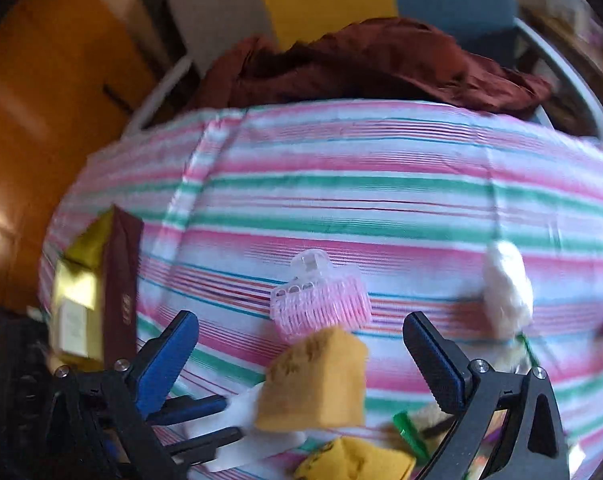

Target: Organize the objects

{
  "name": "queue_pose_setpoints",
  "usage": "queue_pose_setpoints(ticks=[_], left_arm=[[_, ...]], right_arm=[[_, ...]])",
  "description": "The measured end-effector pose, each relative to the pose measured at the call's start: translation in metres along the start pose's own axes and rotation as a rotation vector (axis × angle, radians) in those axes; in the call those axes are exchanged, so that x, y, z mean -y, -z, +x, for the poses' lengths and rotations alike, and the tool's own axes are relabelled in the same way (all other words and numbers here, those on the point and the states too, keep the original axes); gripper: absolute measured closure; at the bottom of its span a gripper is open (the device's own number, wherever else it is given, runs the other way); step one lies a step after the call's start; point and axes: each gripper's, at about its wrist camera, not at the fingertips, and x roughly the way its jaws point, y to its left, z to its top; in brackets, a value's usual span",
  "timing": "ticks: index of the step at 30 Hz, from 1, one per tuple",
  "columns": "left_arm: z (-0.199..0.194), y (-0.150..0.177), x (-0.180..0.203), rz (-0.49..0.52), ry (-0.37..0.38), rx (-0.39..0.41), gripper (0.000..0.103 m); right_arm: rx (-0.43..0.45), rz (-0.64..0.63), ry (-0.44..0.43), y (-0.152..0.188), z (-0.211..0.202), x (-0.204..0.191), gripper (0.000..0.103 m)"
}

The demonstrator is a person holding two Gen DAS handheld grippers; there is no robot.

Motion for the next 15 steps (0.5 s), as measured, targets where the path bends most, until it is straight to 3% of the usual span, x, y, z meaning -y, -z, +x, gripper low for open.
queue_pose_setpoints(ticks=[7,8,9,11,15], left_arm=[[-0.014,0.008,-0.001,-0.018,-0.002,0.018,0.084],[-0.014,0.008,-0.002,-0.022,-0.008,0.018,0.084],[-0.015,0.008,-0.003,-0.026,-0.010,0.017,0.084],[-0.014,0.007,-0.005,-0.038,-0.012,0.018,0.084],[-0.014,0.001,-0.013,-0.080,-0.005,0.024,0.077]], right_arm=[[-0.130,-0.100,0.057,-0.008,0.033,-0.012,0.000],[-0.148,-0.111,0.076,-0.008,0.039,-0.013,0.003],[-0.148,-0.114,0.088,-0.008,0.042,-0.012,0.019],[-0.130,-0.067,0.084,-0.008,0.042,-0.002,0.036],[-0.048,0.036,0.033,-0.005,0.027,0.019,0.037]])
